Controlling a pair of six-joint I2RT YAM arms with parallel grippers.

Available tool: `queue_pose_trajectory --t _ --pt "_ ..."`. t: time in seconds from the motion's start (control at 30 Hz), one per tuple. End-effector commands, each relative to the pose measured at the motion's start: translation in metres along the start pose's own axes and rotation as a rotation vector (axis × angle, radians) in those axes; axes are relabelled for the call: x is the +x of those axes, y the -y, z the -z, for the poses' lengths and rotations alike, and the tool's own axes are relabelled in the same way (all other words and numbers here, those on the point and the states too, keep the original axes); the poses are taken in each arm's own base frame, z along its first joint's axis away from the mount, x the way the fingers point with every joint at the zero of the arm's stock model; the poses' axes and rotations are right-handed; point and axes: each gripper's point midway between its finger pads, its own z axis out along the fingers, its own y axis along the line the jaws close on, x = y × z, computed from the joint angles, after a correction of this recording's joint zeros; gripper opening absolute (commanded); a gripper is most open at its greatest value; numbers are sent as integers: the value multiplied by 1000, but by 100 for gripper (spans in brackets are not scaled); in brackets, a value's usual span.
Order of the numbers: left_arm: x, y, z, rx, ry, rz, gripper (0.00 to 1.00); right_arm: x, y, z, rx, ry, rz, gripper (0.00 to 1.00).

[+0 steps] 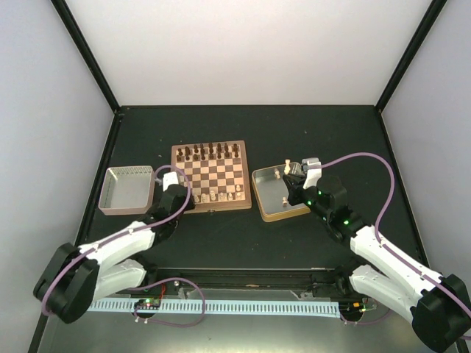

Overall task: Set up the chess pieces on the board
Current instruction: Place the chess piece on the chessboard.

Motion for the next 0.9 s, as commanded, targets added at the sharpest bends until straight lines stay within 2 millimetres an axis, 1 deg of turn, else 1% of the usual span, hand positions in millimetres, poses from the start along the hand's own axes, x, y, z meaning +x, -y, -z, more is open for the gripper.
queue_pose_trajectory --t 0.0,0.13,0.23,0.33,0.43,0.5,0.63,0.67,0.73,0.87 --pt "-27 8 18 28 28 62 45 -17 -4 4 -9 42 7 8" --pt "-50 9 40 43 74 105 51 -18 -8 6 -26 41 20 7" --pt "-70 20 58 127 117 133 59 -15 -11 5 -43 30 42 7" --pt "-89 50 79 297 138 116 72 -14 -19 2 -90 14 69 7" --pt "-102 87 103 503 136 65 82 -12 -33 -1 -163 -13 117 7" --pt "-107 112 119 645 128 30 89 -8 -43 -3 -227 -37 161 7" --pt "-109 153 144 891 80 -2 98 -9 -51 -4 -272 -26 224 7" --pt "-109 162 150 945 64 -9 99 -10 -54 -3 -291 -17 232 7" --pt "-103 184 164 1093 0 -40 99 -10 -60 -2 -327 -13 246 7" --pt "-100 213 175 1244 -134 -69 99 -6 -72 2 -406 -27 272 7"
